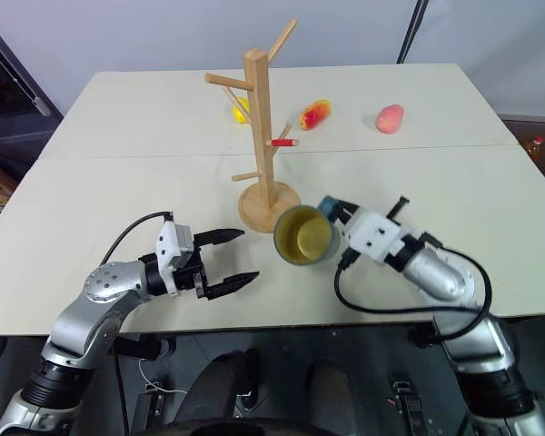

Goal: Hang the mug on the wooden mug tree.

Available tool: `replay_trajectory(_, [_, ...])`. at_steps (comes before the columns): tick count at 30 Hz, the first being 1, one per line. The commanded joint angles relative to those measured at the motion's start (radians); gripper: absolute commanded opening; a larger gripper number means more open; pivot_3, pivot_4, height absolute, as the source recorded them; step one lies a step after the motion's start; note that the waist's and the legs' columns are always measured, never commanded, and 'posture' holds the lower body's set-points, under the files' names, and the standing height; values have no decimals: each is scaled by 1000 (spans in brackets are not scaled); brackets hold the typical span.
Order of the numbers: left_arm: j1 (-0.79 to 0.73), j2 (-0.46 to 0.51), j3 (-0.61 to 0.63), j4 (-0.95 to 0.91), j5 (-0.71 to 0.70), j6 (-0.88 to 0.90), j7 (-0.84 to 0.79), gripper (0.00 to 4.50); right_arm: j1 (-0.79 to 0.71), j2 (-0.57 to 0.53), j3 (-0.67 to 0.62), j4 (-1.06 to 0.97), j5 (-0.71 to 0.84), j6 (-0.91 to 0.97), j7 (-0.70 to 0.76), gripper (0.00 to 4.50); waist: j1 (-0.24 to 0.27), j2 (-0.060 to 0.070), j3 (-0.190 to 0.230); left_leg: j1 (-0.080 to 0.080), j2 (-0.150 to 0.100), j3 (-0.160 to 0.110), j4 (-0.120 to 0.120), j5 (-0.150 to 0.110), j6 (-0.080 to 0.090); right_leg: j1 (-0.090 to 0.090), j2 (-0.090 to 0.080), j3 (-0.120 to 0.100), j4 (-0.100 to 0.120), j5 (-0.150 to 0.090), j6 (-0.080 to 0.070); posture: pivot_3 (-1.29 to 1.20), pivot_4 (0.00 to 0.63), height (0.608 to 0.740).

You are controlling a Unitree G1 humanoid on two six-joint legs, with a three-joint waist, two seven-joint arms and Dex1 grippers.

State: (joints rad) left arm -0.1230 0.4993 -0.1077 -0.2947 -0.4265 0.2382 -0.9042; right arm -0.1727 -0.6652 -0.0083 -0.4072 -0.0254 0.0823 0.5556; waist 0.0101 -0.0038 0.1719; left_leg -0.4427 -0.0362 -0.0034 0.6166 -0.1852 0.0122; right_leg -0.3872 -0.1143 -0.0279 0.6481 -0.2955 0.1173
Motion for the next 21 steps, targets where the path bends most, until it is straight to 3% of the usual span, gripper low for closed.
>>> replay_trajectory(1, [-22, -3, 62, 9, -37, -28, -4, 4500, -139, -26, -17, -63, 44, 133, 42, 45, 1, 0, 0, 0, 0, 0, 0, 0, 0, 0, 0, 0, 0, 0, 0, 0, 150, 740])
replay_trajectory(8, [-33, -7, 114, 24, -67, -33, -10, 4500, -373, -45, 26, 29, 56, 229, 127, 45, 2, 0, 0, -1, 0, 0, 0, 0, 0, 0, -2, -1, -1, 0, 0, 0, 150, 740])
replay_trajectory(21, [-27, 5, 166, -48, -122, 15, 15, 4500, -496, -44, 85, 116, 49, 225, 220, 45, -1, -1, 0, -1, 0, 0, 0, 0, 0, -1, -3, -1, 0, 0, 0, 0, 150, 740])
